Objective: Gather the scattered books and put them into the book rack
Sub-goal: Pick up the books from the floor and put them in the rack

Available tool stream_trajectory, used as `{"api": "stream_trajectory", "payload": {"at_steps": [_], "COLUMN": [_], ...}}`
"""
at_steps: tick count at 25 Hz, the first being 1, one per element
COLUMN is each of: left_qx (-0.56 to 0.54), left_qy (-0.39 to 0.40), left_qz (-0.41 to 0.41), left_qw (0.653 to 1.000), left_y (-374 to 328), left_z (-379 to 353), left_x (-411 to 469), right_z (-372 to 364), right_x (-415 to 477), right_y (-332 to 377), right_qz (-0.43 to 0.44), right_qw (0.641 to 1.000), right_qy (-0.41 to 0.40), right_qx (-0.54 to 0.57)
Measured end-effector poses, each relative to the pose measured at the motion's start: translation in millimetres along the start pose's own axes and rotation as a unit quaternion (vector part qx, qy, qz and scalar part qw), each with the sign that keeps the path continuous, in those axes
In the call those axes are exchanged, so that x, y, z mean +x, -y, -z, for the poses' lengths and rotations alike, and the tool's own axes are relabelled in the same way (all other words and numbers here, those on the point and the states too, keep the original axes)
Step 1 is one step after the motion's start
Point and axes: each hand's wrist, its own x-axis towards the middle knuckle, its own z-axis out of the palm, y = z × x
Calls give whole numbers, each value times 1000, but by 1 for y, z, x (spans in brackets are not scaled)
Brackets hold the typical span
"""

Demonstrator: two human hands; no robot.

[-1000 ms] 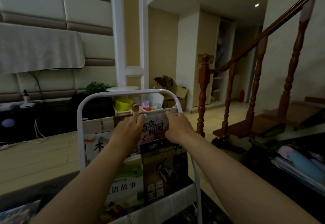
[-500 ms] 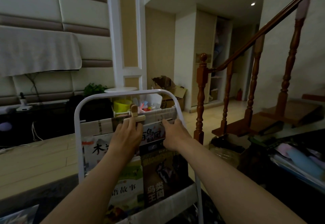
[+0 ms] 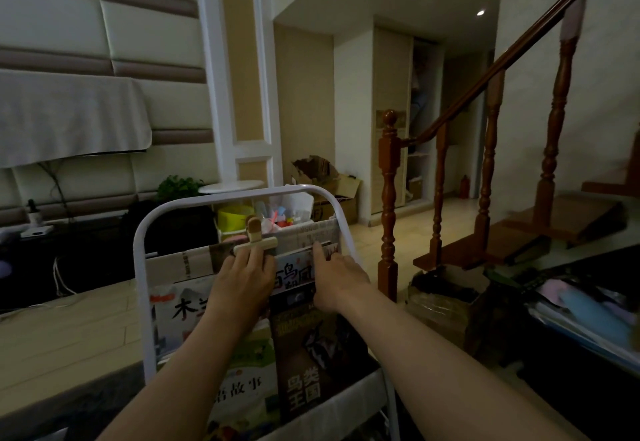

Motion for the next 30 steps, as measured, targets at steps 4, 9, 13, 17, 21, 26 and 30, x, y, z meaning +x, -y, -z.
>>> {"api": "stream_trajectory", "payload": {"at_steps": [4,9,13,17,21,26,30], "left_qx": [-4,-11,-18,-24,-40,-40,-23], "left_qy": [6,17,21,28,29,52,90], "left_qz": [6,7,2,1,15,15,2], "left_qw": [1000,1000,1000,999,999,998,996], "left_y": [-2,-1,1,0,-1,-1,0], "left_z": [2,3,3,-1,2,4,15], "left_x": [0,-1,-3,-3,-6,-8,-3], "right_z": [-2,0,2,6,5,6,11], "right_x": [-2,-5,-4,-1,0,0,-5], "right_y": [-2,-3,-1,0,0,3,5], "right_qz": [6,28,30,21,5,-13,-1], "right_qw": [1000,999,999,1000,1000,1000,1000], "right_qy": [2,0,-5,-7,-5,3,19], "right_qx": [-19,-26,-11,-11,-4,0,7]}}
